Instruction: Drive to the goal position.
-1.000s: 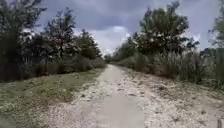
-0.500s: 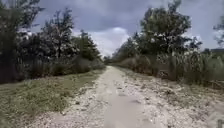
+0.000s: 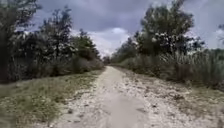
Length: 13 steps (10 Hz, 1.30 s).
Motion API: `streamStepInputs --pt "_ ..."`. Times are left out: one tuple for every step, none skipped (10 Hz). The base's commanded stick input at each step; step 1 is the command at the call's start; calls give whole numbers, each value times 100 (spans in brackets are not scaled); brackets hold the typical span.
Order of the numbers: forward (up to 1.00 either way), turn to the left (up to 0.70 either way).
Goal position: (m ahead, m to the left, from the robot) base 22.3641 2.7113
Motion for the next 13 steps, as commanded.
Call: streamStepInputs --pt "50 1" --pt "50 1" --pt "50 1" --pt "50 1" --pt "50 1" --pt "50 1" --pt "50 1" --pt "50 1" --pt "50 1" --pt "50 1" --pt "50 1" --pt "50 1" --pt "50 1"
